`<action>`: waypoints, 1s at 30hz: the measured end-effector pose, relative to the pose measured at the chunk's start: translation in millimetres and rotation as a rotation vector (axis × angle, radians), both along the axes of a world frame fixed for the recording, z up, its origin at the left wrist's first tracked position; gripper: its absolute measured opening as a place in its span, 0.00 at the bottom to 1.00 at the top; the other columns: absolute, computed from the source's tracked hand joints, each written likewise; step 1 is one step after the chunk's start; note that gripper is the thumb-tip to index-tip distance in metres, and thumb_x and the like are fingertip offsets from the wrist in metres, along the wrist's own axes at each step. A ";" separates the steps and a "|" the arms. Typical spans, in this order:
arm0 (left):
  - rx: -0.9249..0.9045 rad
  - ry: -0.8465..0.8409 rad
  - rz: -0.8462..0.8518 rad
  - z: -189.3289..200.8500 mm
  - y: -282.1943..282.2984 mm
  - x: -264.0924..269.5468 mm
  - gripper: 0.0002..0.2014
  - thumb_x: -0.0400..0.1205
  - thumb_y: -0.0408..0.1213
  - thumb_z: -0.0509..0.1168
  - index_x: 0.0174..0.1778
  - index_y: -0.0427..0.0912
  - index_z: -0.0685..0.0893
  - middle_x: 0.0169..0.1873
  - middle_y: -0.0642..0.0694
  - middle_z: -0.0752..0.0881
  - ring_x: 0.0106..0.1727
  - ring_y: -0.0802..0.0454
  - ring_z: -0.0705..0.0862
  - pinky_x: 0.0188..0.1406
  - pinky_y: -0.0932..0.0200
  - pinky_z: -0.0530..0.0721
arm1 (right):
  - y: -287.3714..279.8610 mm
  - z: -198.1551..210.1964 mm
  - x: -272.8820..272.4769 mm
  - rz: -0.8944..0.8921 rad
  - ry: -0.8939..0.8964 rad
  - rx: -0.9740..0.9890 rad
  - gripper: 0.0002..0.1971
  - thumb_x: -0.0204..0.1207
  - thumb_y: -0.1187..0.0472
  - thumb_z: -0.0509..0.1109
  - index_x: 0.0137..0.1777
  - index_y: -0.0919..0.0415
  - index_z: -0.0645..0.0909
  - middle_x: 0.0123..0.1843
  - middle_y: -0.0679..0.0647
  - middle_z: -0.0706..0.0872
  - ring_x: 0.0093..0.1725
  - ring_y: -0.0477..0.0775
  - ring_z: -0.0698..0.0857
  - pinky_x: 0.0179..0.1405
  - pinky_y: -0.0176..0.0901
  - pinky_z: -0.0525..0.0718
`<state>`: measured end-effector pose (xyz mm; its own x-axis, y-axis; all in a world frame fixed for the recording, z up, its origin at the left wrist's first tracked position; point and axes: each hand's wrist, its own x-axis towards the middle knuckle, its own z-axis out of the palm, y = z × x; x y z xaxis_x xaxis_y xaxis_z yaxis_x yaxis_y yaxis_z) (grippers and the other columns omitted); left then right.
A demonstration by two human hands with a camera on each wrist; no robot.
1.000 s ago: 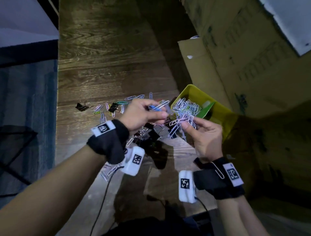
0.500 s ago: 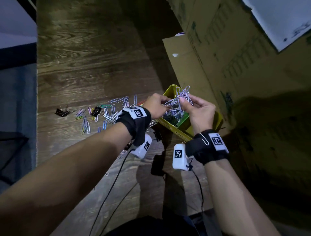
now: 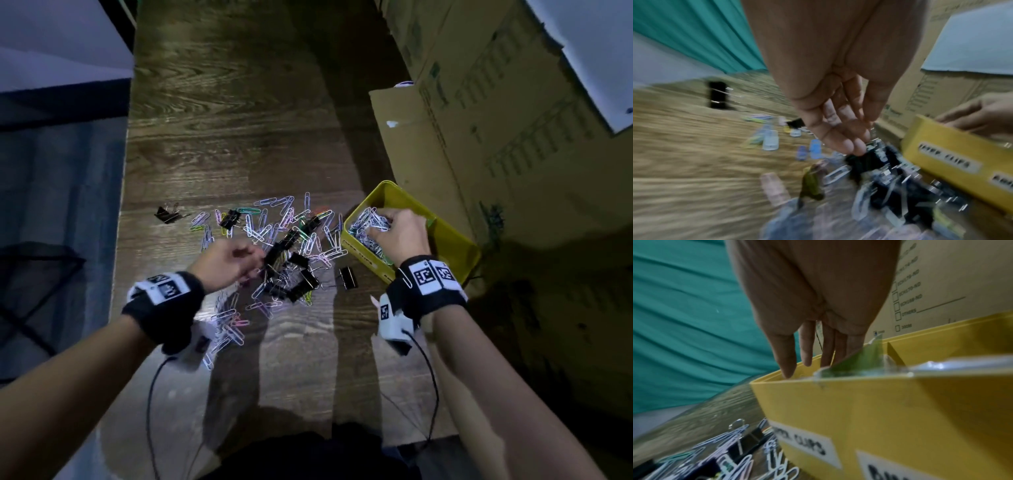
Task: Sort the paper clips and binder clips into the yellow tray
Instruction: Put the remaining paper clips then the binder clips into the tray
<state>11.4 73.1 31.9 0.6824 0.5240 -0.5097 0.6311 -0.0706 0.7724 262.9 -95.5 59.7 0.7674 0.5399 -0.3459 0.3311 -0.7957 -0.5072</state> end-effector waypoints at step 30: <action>0.529 0.480 -0.489 -41.3 -23.6 -93.2 0.52 0.61 0.54 0.78 0.78 0.56 0.56 0.71 0.43 0.61 0.66 0.40 0.69 0.63 0.44 0.77 | 28.5 -58.4 -241.2 0.763 -0.010 -0.261 0.46 0.73 0.49 0.74 0.81 0.64 0.50 0.74 0.68 0.62 0.74 0.67 0.64 0.70 0.56 0.73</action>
<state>-81.8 49.5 -9.4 0.6665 0.4777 -0.5724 0.6855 -0.6945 0.2187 21.7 -67.0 1.3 0.2232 0.8192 -0.5282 0.8346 -0.4406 -0.3307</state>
